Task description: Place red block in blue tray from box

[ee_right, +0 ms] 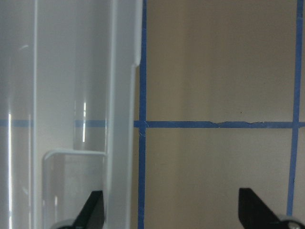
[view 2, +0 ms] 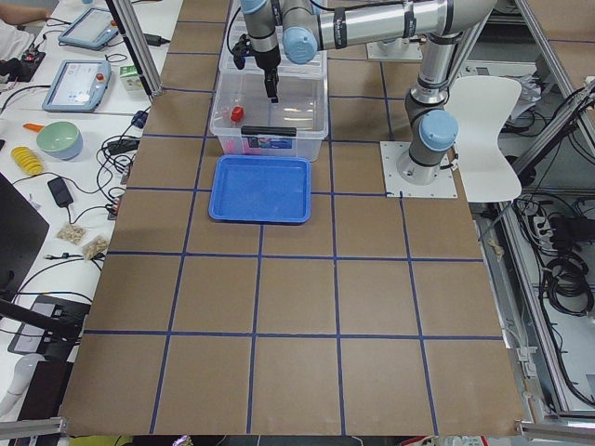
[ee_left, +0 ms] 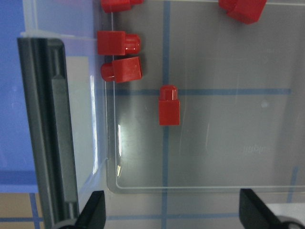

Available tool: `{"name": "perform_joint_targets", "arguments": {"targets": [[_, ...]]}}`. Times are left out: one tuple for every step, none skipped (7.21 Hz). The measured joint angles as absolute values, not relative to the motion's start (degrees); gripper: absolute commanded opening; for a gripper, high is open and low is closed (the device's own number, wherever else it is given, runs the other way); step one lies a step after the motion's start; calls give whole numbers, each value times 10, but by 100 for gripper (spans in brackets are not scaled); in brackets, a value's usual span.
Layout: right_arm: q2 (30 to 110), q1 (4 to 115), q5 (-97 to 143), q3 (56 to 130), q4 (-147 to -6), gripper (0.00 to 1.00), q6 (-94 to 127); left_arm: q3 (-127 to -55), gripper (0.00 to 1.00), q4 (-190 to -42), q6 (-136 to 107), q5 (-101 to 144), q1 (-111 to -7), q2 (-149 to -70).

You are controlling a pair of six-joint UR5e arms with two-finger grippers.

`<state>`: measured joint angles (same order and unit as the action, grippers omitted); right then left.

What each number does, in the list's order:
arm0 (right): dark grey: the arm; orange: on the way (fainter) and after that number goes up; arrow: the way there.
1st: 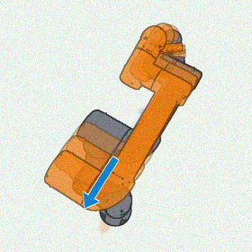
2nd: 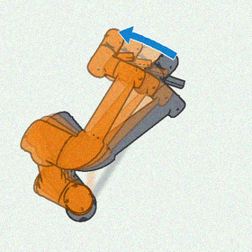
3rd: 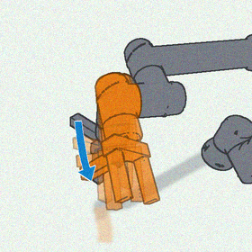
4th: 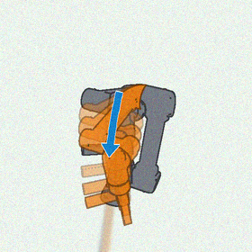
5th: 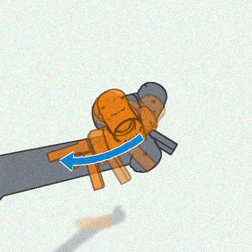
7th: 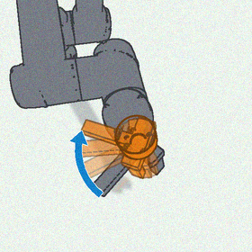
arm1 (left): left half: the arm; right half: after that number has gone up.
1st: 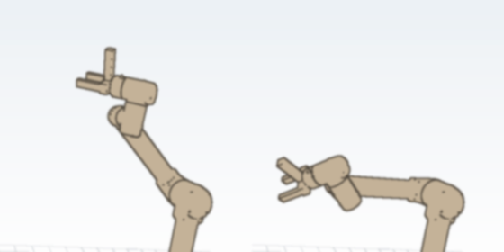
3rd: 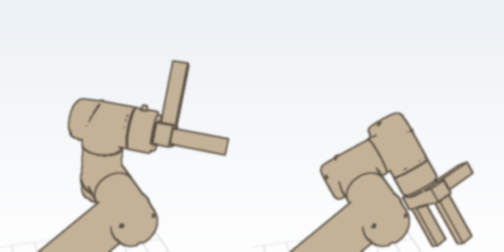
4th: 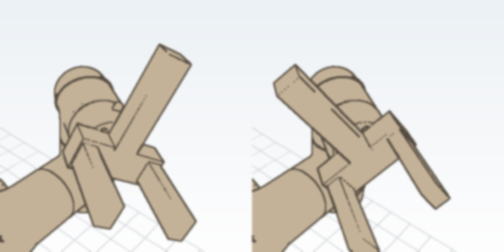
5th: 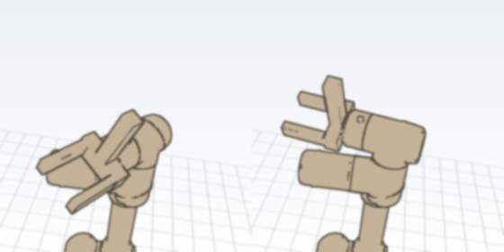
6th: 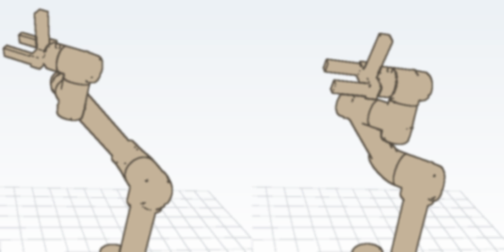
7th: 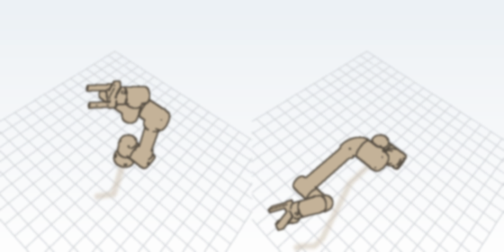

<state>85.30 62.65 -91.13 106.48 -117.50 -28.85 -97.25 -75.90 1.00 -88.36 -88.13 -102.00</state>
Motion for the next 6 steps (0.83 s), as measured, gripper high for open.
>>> {"name": "perform_joint_targets", "arguments": {"targets": [[863,627,-912,1061,-1167,100,-288,-988,85,-734,3,-883,-884,-1033],[880,628,-912,1056,-1148,100,-287,-995,85,-725,-1,-884,-886,-1043],[903,629,-910,1041,-1111,100,-284,-998,85,-718,-3,-884,-887,-1057],[921,630,-907,1011,-1060,100,-282,-1000,83,-709,-5,-882,-888,-1071],[933,631,-906,969,-999,100,-280,-1002,83,-704,-6,-882,-888,-1085],[944,631,-906,929,-940,100,-280,-1006,82,-702,-7,-881,-888,-1097]]}}
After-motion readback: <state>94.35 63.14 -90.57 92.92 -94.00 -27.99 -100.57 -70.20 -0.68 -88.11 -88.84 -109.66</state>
